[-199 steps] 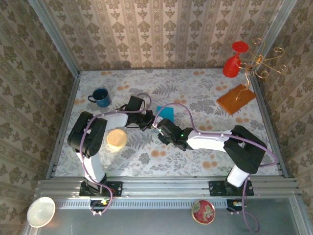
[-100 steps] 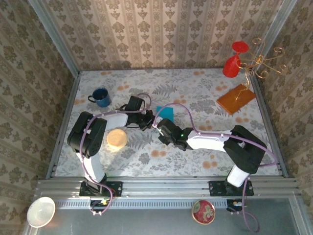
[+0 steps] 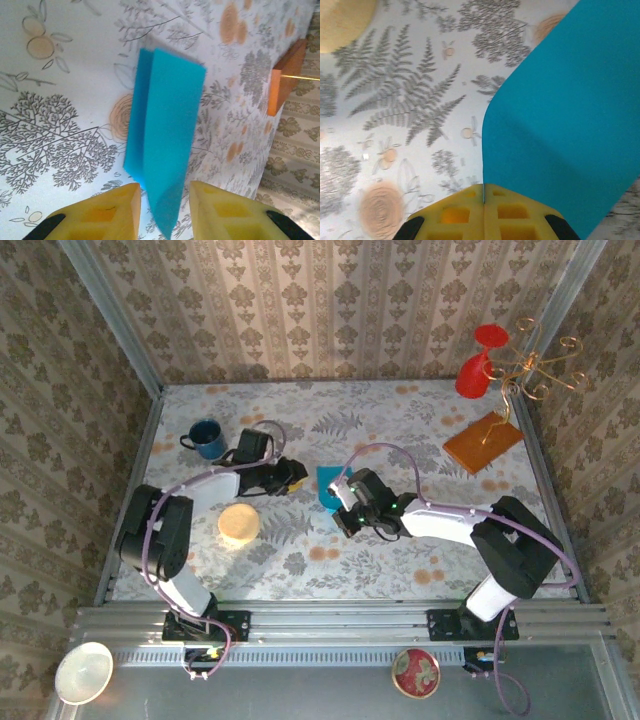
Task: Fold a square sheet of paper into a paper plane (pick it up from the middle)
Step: Third fold the triangle at the center of the table.
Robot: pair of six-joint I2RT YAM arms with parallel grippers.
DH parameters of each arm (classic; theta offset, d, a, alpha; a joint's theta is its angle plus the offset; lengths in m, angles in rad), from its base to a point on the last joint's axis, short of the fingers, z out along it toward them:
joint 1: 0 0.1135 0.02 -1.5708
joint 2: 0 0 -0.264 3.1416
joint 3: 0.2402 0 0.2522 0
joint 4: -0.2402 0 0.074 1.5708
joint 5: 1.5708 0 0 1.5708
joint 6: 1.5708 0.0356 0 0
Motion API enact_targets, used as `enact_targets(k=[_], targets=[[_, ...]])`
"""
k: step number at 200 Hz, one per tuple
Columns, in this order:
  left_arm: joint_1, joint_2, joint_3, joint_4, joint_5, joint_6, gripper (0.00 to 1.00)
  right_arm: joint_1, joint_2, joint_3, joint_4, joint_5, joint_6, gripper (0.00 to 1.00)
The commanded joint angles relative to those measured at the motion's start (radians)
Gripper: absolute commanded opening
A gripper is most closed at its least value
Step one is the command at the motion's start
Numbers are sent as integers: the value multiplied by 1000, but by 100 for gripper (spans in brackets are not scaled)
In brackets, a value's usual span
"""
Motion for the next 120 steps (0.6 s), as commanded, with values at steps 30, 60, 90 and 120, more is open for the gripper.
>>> enact_targets(k=[30,60,90,120], targets=[[-76,75,90,-18,-6,64,30,-19,-9,-47,125,-263,141,2],[-118,187,174,-68,-26,104,25,-28,-3,-74,177,-302,195,1],[-142,277,253,-150,-63,152,19,-38,11,-82,196,-325,222,0],[-153,335,319,-252,-111,210,17,-50,28,-77,199,-337,246,0]])
